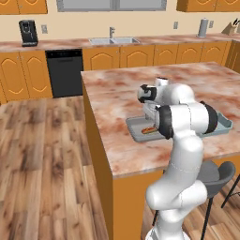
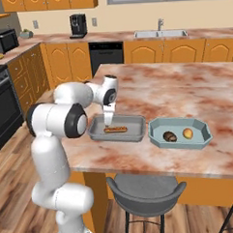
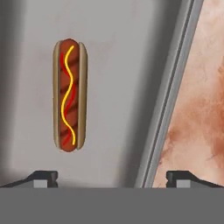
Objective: Place the cold items (potato and mango) from the fridge in one tupperware on the dining counter. Place the warm items (hot dog and kebab skewer) in the stove area in another tupperware.
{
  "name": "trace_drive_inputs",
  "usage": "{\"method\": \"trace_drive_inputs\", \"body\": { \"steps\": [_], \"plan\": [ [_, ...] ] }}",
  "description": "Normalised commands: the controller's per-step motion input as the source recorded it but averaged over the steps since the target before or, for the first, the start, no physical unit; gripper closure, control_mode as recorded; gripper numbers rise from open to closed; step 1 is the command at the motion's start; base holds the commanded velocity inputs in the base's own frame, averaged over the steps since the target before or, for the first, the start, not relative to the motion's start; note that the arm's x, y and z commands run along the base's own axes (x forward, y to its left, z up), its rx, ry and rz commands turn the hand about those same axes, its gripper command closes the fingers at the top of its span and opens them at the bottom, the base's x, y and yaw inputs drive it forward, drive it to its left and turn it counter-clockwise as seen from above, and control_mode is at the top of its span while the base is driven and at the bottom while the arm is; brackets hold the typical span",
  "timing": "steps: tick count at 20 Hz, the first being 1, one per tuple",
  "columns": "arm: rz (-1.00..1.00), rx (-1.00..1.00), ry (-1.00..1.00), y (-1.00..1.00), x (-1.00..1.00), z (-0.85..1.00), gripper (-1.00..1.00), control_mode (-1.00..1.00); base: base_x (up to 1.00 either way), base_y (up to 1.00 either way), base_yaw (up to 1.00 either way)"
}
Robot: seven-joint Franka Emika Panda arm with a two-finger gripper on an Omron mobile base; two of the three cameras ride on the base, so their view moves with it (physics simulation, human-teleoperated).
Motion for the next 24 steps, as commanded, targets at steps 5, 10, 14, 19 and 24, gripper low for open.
{"method": "trace_drive_inputs", "body": {
  "steps": [5, 10, 14, 19, 24],
  "plan": [
    [0.21, -0.05, 0.0, 0.51, -0.56, 0.44, -1.0, -1.0, 0.0, 0.0, 0.0],
    [0.27, -0.1, 0.0, 0.56, -0.77, 0.32, -1.0, -1.0, 0.0, 0.0, 0.0],
    [0.28, -0.15, -0.02, 0.48, -0.82, 0.37, -1.0, -1.0, 0.0, 0.0, 0.0],
    [0.31, -0.14, -0.05, 0.27, -0.83, 0.38, -1.0, -1.0, 0.0, 0.0, 0.0],
    [0.31, -0.01, -0.02, 0.0, -0.93, 0.26, -1.0, -1.0, 0.0, 0.0, 0.0]
  ]
}}
